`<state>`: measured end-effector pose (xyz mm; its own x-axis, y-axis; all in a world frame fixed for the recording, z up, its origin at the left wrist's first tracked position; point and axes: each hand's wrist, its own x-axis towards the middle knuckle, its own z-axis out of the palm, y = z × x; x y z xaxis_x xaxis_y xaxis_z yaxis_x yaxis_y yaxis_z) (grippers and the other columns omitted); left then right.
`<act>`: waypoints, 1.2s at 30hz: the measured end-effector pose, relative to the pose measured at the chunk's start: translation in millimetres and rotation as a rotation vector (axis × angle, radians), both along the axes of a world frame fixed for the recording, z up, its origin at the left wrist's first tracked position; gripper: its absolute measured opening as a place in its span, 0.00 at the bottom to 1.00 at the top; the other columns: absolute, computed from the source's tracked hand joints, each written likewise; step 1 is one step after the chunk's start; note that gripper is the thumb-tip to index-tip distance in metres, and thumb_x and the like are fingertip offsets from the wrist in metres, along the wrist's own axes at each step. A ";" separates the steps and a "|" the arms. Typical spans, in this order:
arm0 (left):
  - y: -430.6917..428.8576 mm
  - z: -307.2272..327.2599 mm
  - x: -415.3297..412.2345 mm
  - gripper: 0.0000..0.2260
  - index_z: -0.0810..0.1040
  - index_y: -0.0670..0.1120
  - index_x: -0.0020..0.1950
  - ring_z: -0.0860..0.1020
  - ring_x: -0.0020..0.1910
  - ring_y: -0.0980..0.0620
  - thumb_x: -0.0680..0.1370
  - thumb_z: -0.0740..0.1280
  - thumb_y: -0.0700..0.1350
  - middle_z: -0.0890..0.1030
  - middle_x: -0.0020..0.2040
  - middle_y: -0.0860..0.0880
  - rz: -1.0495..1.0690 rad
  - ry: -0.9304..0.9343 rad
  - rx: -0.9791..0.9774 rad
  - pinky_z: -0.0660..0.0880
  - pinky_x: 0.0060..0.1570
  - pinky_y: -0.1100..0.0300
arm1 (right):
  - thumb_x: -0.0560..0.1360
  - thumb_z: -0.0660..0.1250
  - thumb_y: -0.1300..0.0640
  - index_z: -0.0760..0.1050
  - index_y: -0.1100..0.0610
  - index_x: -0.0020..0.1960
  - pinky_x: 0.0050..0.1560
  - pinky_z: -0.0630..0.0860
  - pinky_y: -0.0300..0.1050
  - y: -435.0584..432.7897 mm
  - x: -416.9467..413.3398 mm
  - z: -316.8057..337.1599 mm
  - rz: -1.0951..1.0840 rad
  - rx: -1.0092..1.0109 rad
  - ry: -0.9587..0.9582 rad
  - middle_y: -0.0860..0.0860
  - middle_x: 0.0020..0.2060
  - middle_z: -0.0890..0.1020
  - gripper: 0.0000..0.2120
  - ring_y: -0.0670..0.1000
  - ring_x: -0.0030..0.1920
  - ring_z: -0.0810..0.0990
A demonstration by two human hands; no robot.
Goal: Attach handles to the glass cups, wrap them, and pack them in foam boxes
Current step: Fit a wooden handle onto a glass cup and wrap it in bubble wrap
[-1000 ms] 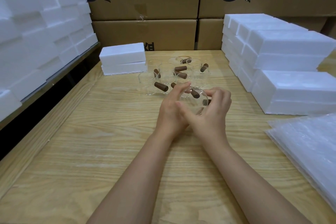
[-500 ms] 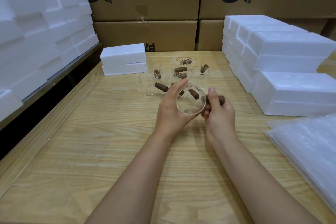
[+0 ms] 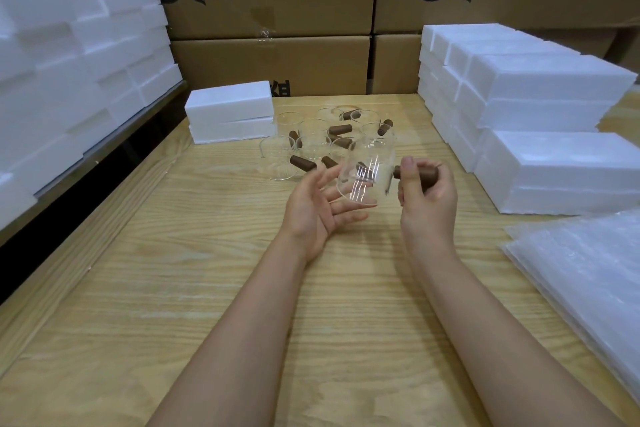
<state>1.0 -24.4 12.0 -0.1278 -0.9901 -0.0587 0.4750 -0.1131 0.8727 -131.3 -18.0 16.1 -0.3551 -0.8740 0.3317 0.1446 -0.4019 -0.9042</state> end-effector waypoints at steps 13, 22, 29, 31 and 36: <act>0.1 -2.0 -1.9 0.22 0.73 0.40 0.62 0.80 0.53 0.42 0.74 0.69 0.51 0.81 0.54 0.39 0.094 0.020 -0.121 0.72 0.63 0.47 | 0.61 0.69 0.42 0.62 0.47 0.51 0.48 0.75 0.44 14.5 27.0 -16.7 0.192 0.085 -0.024 0.50 0.45 0.75 0.24 0.48 0.43 0.77; 0.3 -3.5 -5.4 0.40 0.75 0.47 0.59 0.80 0.48 0.46 0.53 0.80 0.65 0.82 0.56 0.42 0.019 -0.055 -0.178 0.73 0.57 0.46 | 0.62 0.72 0.47 0.65 0.54 0.51 0.44 0.77 0.36 12.0 32.0 -20.2 0.305 0.127 -0.193 0.55 0.42 0.80 0.23 0.44 0.38 0.82; 1.0 -3.5 0.2 0.37 0.69 0.50 0.66 0.83 0.44 0.54 0.64 0.73 0.67 0.84 0.54 0.45 -0.096 0.023 -0.084 0.77 0.39 0.65 | 0.65 0.68 0.43 0.71 0.59 0.50 0.43 0.79 0.41 10.6 28.7 -11.9 0.460 0.200 -0.443 0.56 0.36 0.82 0.22 0.52 0.38 0.82; 1.1 -2.9 -1.7 0.43 0.71 0.50 0.66 0.83 0.48 0.52 0.56 0.78 0.66 0.83 0.55 0.44 -0.150 -0.005 -0.108 0.78 0.44 0.64 | 0.67 0.66 0.44 0.73 0.60 0.49 0.44 0.80 0.43 10.9 29.9 -11.6 0.506 0.212 -0.464 0.58 0.35 0.82 0.20 0.52 0.38 0.82; -2.6 -5.2 -1.6 0.44 0.76 0.51 0.63 0.82 0.52 0.52 0.51 0.80 0.66 0.82 0.57 0.46 -0.131 -0.080 -0.127 0.77 0.54 0.61 | 0.74 0.61 0.45 0.76 0.62 0.49 0.43 0.80 0.41 9.6 30.6 -13.6 0.503 0.258 -0.400 0.56 0.35 0.82 0.20 0.51 0.39 0.82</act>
